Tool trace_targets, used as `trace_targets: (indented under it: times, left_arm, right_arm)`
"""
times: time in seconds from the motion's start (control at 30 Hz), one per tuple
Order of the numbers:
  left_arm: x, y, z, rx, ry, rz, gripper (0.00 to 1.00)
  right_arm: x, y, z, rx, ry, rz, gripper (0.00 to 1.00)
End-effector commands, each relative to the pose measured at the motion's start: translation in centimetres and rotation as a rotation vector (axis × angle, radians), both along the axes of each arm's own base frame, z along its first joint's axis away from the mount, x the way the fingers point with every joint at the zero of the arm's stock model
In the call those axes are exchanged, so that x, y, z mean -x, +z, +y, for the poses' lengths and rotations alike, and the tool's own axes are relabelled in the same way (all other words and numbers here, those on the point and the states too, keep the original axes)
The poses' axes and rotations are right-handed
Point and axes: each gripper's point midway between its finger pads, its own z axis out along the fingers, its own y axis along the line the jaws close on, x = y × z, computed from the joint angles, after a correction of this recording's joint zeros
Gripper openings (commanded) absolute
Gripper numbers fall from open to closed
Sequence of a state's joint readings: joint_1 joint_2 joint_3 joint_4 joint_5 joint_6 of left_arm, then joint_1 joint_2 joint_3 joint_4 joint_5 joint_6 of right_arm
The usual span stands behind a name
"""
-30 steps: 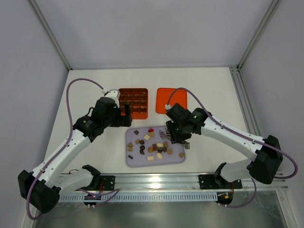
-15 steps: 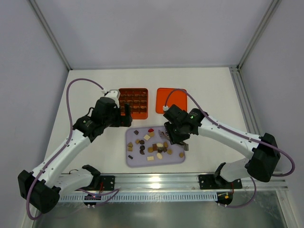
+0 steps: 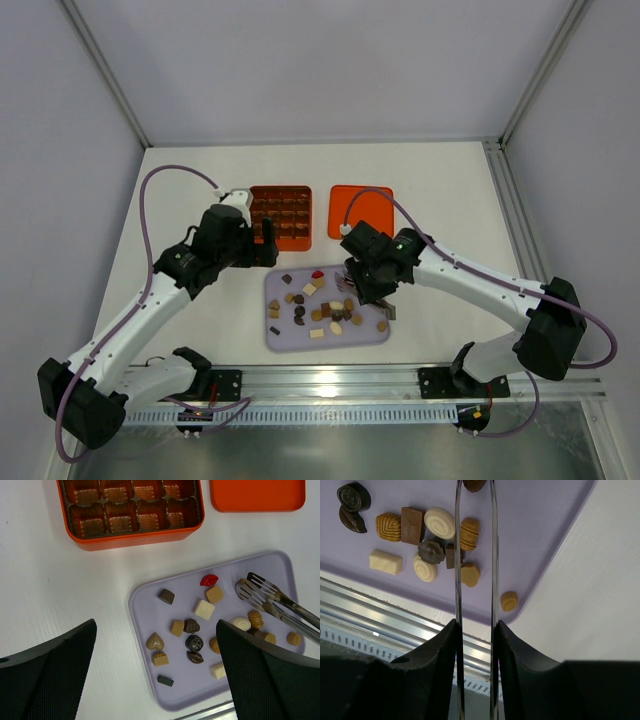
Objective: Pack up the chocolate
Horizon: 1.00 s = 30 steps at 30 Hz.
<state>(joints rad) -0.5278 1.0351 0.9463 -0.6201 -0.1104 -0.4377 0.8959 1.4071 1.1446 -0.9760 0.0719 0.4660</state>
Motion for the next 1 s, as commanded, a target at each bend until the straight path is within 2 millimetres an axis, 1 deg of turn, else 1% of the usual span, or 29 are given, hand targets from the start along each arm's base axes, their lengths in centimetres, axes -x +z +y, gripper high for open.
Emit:
trace_targets:
  times: [0.0,0.1,0.2,0.4,0.6,0.63,0.77,0.8,0.87,0.9,0.97]
  left_arm:
    - [-0.3,1.4,-0.1,0.018,-0.003,-0.032,1.0]
    - [-0.3,1.3,-0.1,0.016,-0.003,-0.031,1.0]
    - [-0.3,1.3,-0.1,0.016,-0.002,-0.029,1.0]
    - [-0.3,1.4,0.0,0.016,0.0,-0.033,1.0]
    - [-0.3,1.4,0.0,0.017,0.0,-0.034,1.0]
    - [-0.3,1.6,0.0,0.018,0.001,-0.039,1.0]
    - [-0.4,1.8,0.4,0.012,0.018,-0.051,1.0]
    - [-0.4,2.0,0.6,0.008,0.03,-0.064,1.0]
    - [-0.5,2.4,1.0,0.005,0.043,-0.08,1.0]
    - [-0.6,2.7,1.3,0.001,0.06,-0.093,1.0]
    - [-0.6,3.0,1.7,-0.005,0.079,-0.109,1.0]
  right_arm:
    - [-0.7,2.1,0.5,-0.025,0.009,-0.054,0.37]
    - [-1.2,3.1,0.7,-0.032,0.012,-0.076,0.34]
    - [-1.4,3.4,0.6,-0.02,0.02,-0.083,0.34]
    - [-1.6,4.0,1.0,-0.028,0.028,-0.088,0.34]
    - [-2.4,5.3,1.6,-0.034,0.039,-0.11,0.34]
    - [-2.7,6.0,2.0,-0.045,0.048,-0.124,0.34]
    - [-4.4,7.4,3.1,-0.053,0.058,-0.153,0.34]
    - [-5.2,8.1,3.8,-0.068,0.059,-0.168,0.34]
    - [-6.5,8.7,4.5,-0.08,0.059,-0.185,0.34]
    - [-7.5,9.3,5.3,-0.091,0.057,-0.198,0.34]
    - [-9.1,10.1,5.9,-0.103,0.058,-0.222,0.34]
